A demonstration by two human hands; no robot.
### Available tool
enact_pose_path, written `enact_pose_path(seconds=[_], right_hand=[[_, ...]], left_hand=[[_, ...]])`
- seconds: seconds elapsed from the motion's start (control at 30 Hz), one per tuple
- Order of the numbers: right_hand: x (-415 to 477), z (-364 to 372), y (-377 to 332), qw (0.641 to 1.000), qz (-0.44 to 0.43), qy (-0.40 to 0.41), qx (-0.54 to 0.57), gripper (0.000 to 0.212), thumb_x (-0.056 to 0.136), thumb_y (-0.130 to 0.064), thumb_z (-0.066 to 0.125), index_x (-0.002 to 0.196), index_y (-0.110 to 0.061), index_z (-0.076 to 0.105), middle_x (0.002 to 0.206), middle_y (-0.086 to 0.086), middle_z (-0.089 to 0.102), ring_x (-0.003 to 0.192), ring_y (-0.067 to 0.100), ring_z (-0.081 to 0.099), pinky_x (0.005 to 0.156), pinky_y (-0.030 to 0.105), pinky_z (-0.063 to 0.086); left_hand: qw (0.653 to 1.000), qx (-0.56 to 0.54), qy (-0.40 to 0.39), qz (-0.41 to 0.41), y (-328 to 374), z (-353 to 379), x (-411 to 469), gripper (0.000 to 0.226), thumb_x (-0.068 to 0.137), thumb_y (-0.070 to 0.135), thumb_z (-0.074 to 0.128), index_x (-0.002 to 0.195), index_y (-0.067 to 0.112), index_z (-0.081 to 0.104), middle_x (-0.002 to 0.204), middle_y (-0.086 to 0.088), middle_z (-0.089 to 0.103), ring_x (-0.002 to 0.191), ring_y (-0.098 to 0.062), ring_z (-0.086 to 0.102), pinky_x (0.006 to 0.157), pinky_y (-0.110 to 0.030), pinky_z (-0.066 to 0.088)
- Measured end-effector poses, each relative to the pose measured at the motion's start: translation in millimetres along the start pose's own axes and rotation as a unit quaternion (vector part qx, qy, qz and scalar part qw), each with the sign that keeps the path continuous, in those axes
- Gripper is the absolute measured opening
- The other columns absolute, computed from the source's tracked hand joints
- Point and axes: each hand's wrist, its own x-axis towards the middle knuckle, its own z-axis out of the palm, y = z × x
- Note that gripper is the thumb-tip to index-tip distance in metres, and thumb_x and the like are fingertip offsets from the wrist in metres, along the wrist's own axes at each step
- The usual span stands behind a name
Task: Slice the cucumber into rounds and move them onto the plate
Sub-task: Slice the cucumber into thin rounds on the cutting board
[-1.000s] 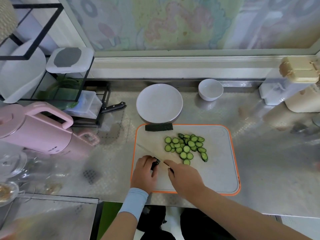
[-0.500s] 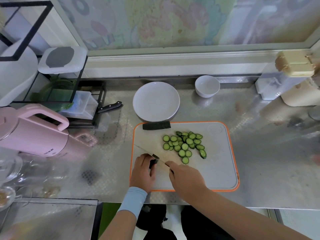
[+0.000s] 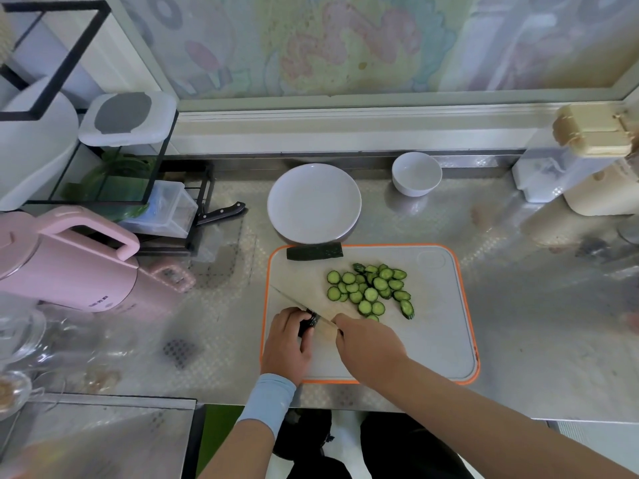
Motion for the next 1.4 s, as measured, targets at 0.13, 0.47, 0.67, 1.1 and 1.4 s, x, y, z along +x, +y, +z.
enact_pose_path(seconds=[0.13, 0.47, 0.67, 1.1, 1.4], right_hand=[[11.0, 6.4, 0.7, 1.0, 0.009, -0.02, 0.013, 0.02, 0.101, -0.023, 0.031, 0.11, -0.02, 0.048, 0.07, 0.004, 0.051, 0.061, 0.028, 0.05, 0.045, 0.027, 0.028], [15.2, 14.9, 4.8, 0.999, 0.005, -0.013, 0.037, 0.018, 0.102, -0.029, 0.03, 0.1, -0.02, 0.046, 0.067, 0.002, 0.052, 0.063, 0.028, 0.052, 0.05, 0.032, 0.036], [-0.1, 8.9, 3.4, 0.999, -0.025, 0.027, 0.008, 0.026, 0.103, -0.029, 0.031, 0.12, -0.026, 0.051, 0.069, 0.003, 0.06, 0.062, 0.028, 0.054, 0.053, 0.034, 0.043], [-16.3, 7.8, 3.0, 0.998, -0.03, 0.033, -0.039, 0.026, 0.103, -0.025, 0.031, 0.122, -0.024, 0.049, 0.071, 0.0, 0.056, 0.059, 0.026, 0.051, 0.051, 0.032, 0.038], [-3.8, 2.2, 3.4, 0.999, -0.015, 0.017, -0.027, 0.021, 0.102, -0.027, 0.031, 0.111, -0.021, 0.05, 0.065, 0.001, 0.05, 0.058, 0.028, 0.05, 0.049, 0.029, 0.037]], left_hand=[[1.0, -0.009, -0.003, -0.005, 0.9, -1.3, -0.4, 0.025, 0.087, 0.027, 0.05, 0.104, 0.014, 0.063, 0.107, 0.003, 0.059, 0.099, -0.016, 0.054, 0.084, -0.015, 0.04], [1.0, -0.022, 0.002, -0.005, 1.7, -0.4, -2.1, 0.02, 0.082, 0.008, 0.068, 0.101, 0.013, 0.063, 0.103, 0.004, 0.058, 0.095, -0.015, 0.054, 0.082, -0.017, 0.042], [0.999, -0.034, 0.01, 0.002, -3.6, -0.1, -1.4, 0.02, 0.086, 0.023, 0.055, 0.101, 0.012, 0.063, 0.101, 0.001, 0.059, 0.093, -0.018, 0.057, 0.081, -0.026, 0.048], [0.999, -0.034, 0.007, -0.005, -4.1, 1.0, -1.6, 0.022, 0.086, 0.025, 0.053, 0.1, 0.013, 0.063, 0.1, 0.003, 0.058, 0.091, -0.016, 0.057, 0.081, -0.023, 0.048], [0.999, -0.041, 0.02, 0.0, -3.3, 0.6, -2.1, 0.021, 0.087, 0.027, 0.053, 0.102, 0.014, 0.062, 0.103, 0.003, 0.058, 0.093, -0.015, 0.058, 0.082, -0.027, 0.051]])
